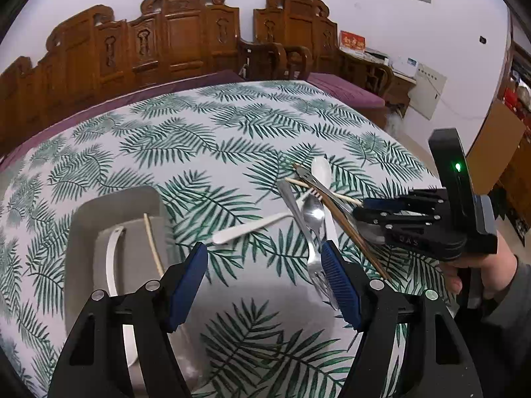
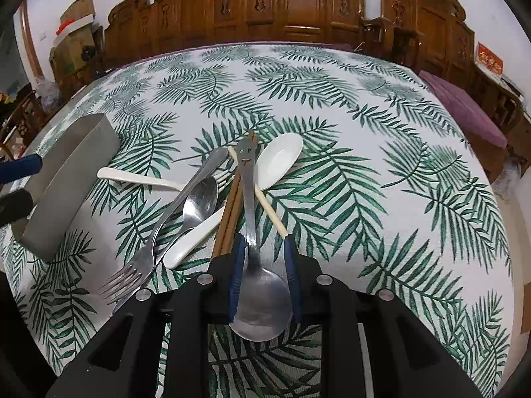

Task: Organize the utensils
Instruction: 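Grasp the smiley-face metal spoon from the pile with the right gripper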

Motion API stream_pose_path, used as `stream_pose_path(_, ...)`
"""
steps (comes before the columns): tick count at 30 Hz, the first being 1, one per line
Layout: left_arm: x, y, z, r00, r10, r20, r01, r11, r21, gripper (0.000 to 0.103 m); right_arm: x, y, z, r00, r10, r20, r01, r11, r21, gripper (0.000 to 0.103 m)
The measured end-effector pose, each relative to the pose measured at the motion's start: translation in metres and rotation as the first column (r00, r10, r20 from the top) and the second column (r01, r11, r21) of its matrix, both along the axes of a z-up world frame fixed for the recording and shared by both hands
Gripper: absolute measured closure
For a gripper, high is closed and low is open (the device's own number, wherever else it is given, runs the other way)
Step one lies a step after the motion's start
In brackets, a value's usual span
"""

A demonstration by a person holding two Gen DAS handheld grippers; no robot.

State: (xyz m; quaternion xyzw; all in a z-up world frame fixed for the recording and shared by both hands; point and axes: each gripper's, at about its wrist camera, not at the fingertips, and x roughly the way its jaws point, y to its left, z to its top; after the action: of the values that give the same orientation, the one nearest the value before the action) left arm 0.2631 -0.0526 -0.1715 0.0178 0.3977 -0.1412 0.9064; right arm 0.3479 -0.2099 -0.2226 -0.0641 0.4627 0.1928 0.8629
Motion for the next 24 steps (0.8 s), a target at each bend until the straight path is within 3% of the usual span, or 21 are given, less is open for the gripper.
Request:
stream_pose_path(5, 0.001, -0.008, -0.011, 1.0, -0.01, -0.025, 0.01, 1.0, 0.019, 0.035, 0.007, 0.005, -0.008, 1.0, 0.012, -0.024, -0.013, 1.0, -0.021, 0.077)
stream_pose_path(8, 0.001, -0.011, -0.016, 0.999, -0.012, -0.034, 0.013, 0.999, 0.03, 0.035, 0.011, 0.008, -0.008, 1.0, 0.005, -0.02, -0.006, 0.999, -0.031, 0.083)
stream_pose_path(10, 0.001, -0.011, -0.018, 0.999, -0.01, -0.037, 0.011, 0.999, 0.033, 0.035, 0.011, 0.012, -0.009, 1.0, 0.019, -0.013, -0.02, 0.998, -0.055, 0.096)
stream_pose_path(11, 0.001, -0.011, -0.018, 0.999, -0.008, -0.038, 0.009, 0.999, 0.035, 0.035, 0.011, 0.014, -0.009, 1.0, 0.024, -0.013, -0.025, 0.998, -0.058, 0.096)
stream_pose_path(20, 0.008, -0.021, -0.027, 0.998, -0.003, -0.061, 0.006, 0.999, 0.046, 0.042, 0.011, -0.006, 0.011, 1.0, 0.0, 0.006, 0.0, 0.996, 0.086, 0.096)
stream_pose_path(24, 0.015, -0.032, -0.037, 0.996, -0.017, -0.089, 0.023, 0.998, 0.058, 0.051, 0.013, -0.018, 0.017, 1.0, -0.025, 0.008, 0.023, 0.992, 0.123, 0.096)
